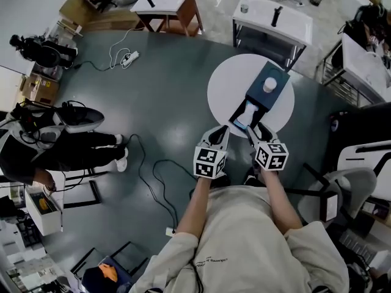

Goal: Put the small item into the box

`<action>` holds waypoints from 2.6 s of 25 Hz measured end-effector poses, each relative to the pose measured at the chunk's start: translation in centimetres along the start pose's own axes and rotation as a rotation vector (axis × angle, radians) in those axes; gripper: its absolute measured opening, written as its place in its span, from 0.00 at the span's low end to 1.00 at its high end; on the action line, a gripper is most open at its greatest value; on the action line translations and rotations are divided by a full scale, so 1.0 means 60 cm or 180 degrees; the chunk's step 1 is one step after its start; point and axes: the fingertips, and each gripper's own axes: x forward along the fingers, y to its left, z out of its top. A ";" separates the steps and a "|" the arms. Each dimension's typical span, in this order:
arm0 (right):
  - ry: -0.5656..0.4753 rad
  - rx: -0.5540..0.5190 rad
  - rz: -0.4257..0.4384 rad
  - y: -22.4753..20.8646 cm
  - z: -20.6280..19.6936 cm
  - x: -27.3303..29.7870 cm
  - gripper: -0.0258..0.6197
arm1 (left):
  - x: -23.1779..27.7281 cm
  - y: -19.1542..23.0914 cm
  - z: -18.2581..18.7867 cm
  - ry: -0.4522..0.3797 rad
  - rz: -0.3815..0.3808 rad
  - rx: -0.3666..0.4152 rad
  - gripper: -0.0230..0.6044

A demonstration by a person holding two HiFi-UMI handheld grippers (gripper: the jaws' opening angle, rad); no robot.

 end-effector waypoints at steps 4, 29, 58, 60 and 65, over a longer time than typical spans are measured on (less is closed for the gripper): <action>-0.0042 -0.0079 0.0096 -0.001 0.017 -0.044 0.38 | -0.001 -0.035 0.002 -0.0061 0.0125 -0.0132 0.08; -0.0171 -0.0383 0.0326 -0.085 -0.031 -0.222 0.37 | -0.014 -0.231 -0.057 -0.0442 0.0424 -0.0178 0.08; 0.0121 -0.0218 0.0381 -0.113 -0.085 -0.239 0.09 | -0.009 -0.270 -0.100 -0.0359 0.0377 -0.0305 0.08; 0.0133 -0.0225 0.0391 -0.112 -0.087 -0.239 0.09 | -0.010 -0.271 -0.101 -0.0352 0.0383 -0.0301 0.08; 0.0165 -0.0256 0.0410 -0.116 -0.091 -0.235 0.09 | -0.008 -0.272 -0.104 -0.0347 0.0411 -0.0309 0.08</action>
